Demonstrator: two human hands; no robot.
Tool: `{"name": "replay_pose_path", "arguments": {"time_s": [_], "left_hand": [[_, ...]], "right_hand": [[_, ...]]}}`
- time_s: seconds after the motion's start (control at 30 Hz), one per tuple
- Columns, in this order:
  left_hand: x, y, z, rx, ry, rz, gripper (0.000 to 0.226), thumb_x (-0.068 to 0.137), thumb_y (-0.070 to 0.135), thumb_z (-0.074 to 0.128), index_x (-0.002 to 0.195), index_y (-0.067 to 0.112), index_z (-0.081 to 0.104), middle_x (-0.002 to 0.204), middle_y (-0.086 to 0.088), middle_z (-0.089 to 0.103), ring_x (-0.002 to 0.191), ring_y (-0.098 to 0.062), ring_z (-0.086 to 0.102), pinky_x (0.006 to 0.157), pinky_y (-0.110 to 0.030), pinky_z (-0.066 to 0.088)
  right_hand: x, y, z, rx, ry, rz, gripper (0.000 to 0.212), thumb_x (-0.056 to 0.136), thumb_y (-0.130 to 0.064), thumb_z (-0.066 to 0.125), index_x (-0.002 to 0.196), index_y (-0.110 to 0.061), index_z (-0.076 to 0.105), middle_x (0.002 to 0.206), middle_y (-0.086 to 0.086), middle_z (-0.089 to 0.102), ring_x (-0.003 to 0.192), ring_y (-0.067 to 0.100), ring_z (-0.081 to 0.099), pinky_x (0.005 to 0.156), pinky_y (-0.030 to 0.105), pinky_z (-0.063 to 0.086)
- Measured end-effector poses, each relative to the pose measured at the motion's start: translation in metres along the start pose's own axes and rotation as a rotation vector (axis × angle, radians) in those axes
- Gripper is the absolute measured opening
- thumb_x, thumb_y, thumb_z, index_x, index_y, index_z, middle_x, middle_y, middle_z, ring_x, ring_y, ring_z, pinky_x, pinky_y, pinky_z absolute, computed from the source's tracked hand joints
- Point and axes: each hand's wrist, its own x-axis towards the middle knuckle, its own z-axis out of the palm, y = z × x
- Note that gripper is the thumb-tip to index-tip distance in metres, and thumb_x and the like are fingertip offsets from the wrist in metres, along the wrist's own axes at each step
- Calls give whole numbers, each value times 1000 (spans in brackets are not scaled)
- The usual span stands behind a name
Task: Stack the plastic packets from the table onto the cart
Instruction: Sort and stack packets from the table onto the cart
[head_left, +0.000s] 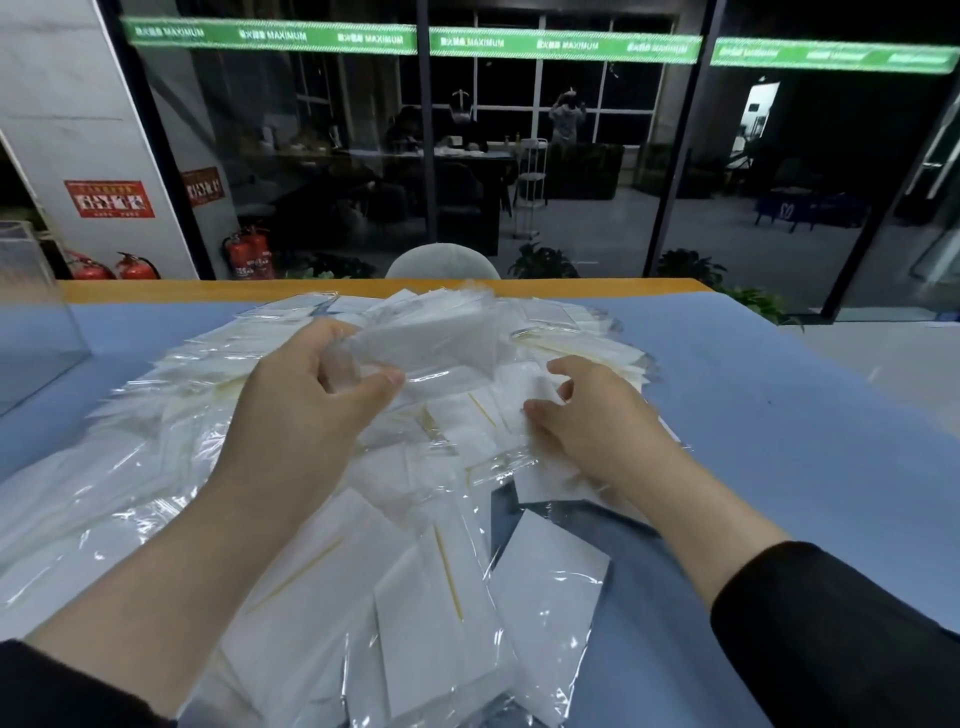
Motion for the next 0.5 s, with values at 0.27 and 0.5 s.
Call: {"name": "replay_pose_path", "arguments": {"time_s": [0.27,0.5], "left_hand": [[3,-1,-6,-108,-11,-72,18,78,33,77,94,34,70,78,-1,70,83,-38,69,81,-64,58],[3,0,-8,-118,-73,-103,22,78,30,80,97,36,70,80,-7,68,86,-40,70,87,-63,57]], "right_hand": [[2,11,-16,467,199,-133,45,92,-16,64,133,-34,61,92,-14,62,76,16,61,70,33,52],[-13,6,-46,622,394,-458,31,95,-6,59,104,-33,70,93,-17,70,79,-2,60,65,10,45]]}}
